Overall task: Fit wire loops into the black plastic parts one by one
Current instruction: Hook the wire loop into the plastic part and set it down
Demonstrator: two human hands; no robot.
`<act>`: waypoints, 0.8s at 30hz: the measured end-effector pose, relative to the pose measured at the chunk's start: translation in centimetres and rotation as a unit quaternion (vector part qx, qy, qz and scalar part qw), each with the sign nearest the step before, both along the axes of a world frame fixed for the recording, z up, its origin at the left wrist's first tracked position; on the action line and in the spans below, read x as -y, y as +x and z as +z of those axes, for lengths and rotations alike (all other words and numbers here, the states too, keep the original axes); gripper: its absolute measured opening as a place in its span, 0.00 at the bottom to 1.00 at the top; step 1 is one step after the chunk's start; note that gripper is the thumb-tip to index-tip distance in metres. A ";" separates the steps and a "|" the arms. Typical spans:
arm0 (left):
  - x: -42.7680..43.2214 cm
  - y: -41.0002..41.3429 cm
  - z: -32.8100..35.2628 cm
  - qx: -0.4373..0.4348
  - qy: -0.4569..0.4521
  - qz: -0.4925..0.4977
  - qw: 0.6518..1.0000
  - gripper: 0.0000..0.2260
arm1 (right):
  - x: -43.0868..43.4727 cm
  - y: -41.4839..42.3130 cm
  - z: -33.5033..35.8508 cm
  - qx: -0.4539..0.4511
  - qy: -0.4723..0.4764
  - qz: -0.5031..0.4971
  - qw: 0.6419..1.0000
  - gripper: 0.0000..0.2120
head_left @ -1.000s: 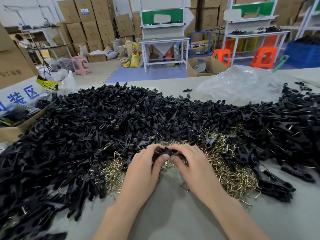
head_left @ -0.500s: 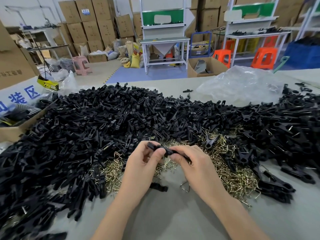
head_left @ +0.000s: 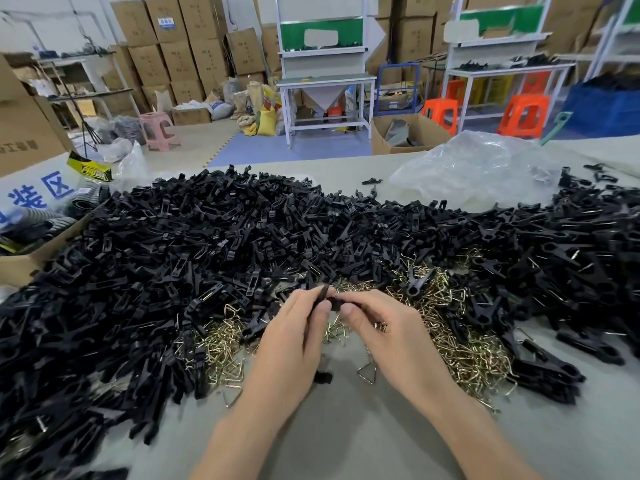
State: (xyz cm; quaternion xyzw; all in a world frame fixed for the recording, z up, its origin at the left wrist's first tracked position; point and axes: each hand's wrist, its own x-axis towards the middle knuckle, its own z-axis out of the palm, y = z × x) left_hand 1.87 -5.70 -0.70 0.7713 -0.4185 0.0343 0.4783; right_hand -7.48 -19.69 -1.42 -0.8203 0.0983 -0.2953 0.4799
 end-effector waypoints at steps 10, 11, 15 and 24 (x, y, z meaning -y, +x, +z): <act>0.8 -1.8 0.2 -0.134 -0.079 -0.034 0.987 0.09 | 0.3 -0.1 1.6 0.027 0.325 0.115 0.938 0.09; 0.9 -1.8 0.4 -0.147 -0.091 -0.025 0.985 0.09 | 0.3 -0.2 1.7 0.019 0.324 0.111 0.939 0.10; 0.6 -1.0 1.0 -0.150 -0.136 0.035 0.979 0.08 | 0.4 -0.2 1.8 0.012 0.302 0.053 0.952 0.11; 0.3 -0.8 1.3 -0.303 -0.201 -0.033 0.931 0.11 | -0.2 -0.4 2.4 0.035 0.351 0.049 0.935 0.11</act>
